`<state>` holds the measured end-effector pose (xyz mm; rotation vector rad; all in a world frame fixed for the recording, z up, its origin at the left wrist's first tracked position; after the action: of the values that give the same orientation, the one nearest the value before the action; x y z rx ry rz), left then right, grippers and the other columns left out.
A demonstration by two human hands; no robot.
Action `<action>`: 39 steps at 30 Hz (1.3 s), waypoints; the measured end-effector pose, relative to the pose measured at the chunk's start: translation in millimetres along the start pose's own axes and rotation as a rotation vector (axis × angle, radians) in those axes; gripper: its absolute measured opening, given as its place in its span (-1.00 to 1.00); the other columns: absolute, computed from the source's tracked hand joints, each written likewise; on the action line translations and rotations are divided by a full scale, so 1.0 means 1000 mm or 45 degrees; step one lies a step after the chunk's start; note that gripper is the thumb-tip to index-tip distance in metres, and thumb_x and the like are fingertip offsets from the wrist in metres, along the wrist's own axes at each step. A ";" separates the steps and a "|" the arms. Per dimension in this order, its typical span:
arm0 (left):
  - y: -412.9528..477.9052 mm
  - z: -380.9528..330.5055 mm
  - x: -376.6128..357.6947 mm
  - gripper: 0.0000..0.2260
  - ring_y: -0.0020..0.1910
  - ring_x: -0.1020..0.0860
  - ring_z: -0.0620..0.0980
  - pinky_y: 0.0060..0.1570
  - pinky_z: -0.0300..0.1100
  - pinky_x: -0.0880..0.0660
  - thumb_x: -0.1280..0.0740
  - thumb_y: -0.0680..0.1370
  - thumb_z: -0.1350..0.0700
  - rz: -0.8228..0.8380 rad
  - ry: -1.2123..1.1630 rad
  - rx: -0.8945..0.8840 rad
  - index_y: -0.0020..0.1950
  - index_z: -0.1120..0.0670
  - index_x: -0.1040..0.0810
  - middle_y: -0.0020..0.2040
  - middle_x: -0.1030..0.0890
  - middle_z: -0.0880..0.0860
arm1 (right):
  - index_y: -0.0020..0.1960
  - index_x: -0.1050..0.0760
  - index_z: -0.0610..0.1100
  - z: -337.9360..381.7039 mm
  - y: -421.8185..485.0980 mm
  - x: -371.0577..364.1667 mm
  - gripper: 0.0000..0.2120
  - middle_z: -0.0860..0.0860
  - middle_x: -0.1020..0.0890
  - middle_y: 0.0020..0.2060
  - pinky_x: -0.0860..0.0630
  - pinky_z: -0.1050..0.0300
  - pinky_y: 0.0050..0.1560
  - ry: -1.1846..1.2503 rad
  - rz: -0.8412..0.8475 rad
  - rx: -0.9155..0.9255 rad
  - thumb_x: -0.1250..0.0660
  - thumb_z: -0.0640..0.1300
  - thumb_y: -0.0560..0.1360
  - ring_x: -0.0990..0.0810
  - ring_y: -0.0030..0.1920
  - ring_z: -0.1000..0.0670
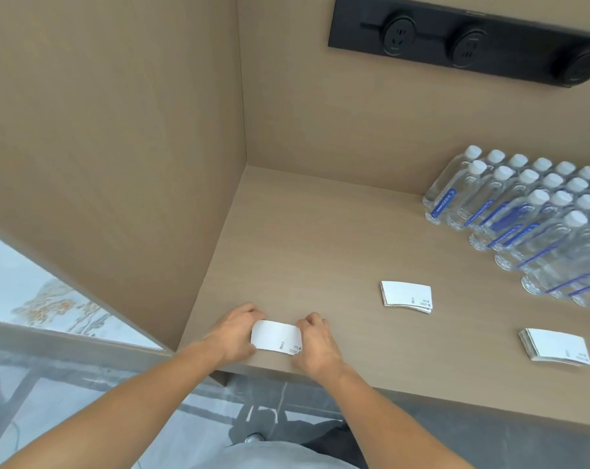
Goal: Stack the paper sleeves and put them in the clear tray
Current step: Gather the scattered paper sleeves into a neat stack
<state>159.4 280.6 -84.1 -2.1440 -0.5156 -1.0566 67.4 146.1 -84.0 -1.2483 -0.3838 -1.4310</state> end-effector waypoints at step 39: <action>0.172 -0.280 -0.001 -0.50 0.19 -0.41 0.00 0.07 -0.14 -0.48 -0.42 0.31 -0.11 -0.055 0.382 -0.130 0.21 0.02 -0.51 0.19 -0.46 -0.05 | 0.27 -0.35 -0.03 -0.266 0.033 0.179 -0.46 0.07 -0.31 0.25 -0.52 0.09 0.01 0.064 -0.113 -0.028 -0.42 -0.09 0.32 -0.45 0.18 -0.03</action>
<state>113.0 -40.2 -31.8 -2.0179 -0.3733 -1.4262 10.1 -169.4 -50.7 -1.2231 -0.3944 -1.5432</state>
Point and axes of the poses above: each hand's wrist, its own y-axis towards the middle knuckle, its own x-axis out of the back of the hand, z = x × y, the point moved 8 cm from there along y, towards the middle knuckle
